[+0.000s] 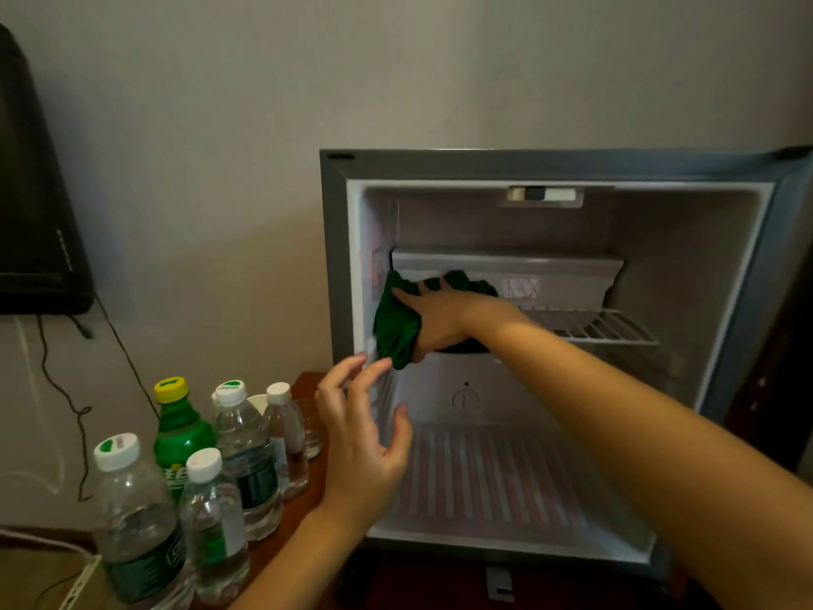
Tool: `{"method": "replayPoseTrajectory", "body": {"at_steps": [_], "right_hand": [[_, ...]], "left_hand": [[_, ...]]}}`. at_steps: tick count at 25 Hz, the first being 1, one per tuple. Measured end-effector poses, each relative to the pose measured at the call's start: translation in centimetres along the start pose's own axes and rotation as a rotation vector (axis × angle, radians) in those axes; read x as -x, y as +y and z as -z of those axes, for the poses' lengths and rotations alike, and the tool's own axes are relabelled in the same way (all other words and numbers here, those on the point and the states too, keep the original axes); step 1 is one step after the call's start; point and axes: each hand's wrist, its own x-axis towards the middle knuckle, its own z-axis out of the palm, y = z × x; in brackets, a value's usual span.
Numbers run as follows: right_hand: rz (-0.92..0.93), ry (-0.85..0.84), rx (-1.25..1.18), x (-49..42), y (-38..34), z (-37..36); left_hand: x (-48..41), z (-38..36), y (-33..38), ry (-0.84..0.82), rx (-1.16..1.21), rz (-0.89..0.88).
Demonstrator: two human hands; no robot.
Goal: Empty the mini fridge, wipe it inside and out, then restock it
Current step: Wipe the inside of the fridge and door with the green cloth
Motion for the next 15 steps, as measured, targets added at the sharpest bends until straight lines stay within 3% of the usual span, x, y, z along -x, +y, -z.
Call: {"method": "replayPoseTrajectory", "body": {"at_steps": [2, 5, 10, 12, 15], "right_hand": [[0.001, 0.071, 0.088, -0.1, -0.4, -0.4], [0.042, 0.364, 0.201, 2.1, -1.6, -1.4], [0.114, 0.566, -0.013, 8.3, -2.9, -4.0], [0.055, 0.700, -0.423, 10.7, -3.6, -5.7], [-0.277, 0.925, -1.585, 13.9, -2.4, -4.4]], "left_hand": [[-0.5, -0.5, 0.0, -0.037, -0.014, 0.023], [-1.7, -0.9, 0.7, -0.069, -0.032, 0.054], [-4.4, 0.6, 1.7, -0.090, -0.045, 0.052], [-5.1, 1.0, 2.3, -0.135, 0.024, 0.028], [-5.6, 1.3, 3.4, -0.262, 0.156, 0.025]]}}
